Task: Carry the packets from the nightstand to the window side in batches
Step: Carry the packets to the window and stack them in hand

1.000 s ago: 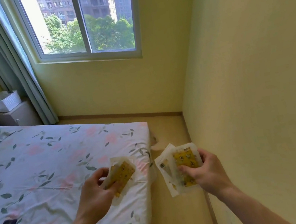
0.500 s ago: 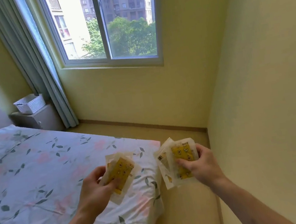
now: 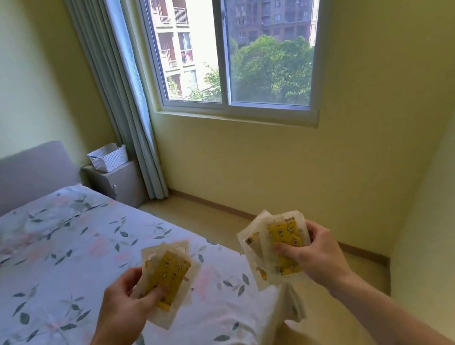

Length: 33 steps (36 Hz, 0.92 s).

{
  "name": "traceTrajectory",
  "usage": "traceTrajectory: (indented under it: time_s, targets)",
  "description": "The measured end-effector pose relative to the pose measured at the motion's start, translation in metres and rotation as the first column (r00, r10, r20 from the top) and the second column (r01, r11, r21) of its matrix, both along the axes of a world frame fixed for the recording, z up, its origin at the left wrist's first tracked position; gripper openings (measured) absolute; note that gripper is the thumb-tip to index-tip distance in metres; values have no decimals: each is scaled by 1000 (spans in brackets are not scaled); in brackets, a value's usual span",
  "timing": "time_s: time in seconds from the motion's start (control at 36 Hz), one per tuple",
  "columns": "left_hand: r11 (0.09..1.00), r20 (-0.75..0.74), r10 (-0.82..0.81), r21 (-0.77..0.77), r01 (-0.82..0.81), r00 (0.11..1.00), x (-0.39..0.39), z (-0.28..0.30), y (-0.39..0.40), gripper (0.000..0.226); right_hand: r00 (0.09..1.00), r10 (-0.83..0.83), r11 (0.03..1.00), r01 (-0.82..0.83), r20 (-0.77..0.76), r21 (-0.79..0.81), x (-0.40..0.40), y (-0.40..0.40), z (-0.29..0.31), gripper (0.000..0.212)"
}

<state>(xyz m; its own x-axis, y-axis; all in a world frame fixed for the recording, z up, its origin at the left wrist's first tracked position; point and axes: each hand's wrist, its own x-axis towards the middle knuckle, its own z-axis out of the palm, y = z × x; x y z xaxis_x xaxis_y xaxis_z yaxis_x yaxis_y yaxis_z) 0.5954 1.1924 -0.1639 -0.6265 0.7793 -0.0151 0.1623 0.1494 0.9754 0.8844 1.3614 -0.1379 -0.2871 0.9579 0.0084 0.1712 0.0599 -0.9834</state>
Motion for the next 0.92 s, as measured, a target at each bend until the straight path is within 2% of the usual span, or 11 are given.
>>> traceTrajectory:
  time_s: [0.14, 0.33, 0.53, 0.67, 0.92]
  targets:
    - [1000, 46, -14, -4, 14, 999, 5, -17, 114, 24, 1000, -11, 1000, 11, -6, -19, 16, 97, -1, 34]
    - [995, 112, -101, 25, 99, 989, 58, -11, 289, 26, 997, -72, 997, 72, 0, -22, 61, 229, 7, 33]
    - [987, 86, -160, 20, 158, 983, 89, -2, 435, 24, 996, -91, 995, 91, -12, -51, 79, 371, -2, 32]
    - [996, 78, -86, 11, 85, 993, 94, -8, 526, 26, 999, -33, 998, 32, -18, -52, 78, 477, -9, 33]
    - [984, 106, 180, -28, -178, 978, 84, -20, 633, 27, 983, 176, 981, -179, -47, -71, 39, 651, 8, 32]
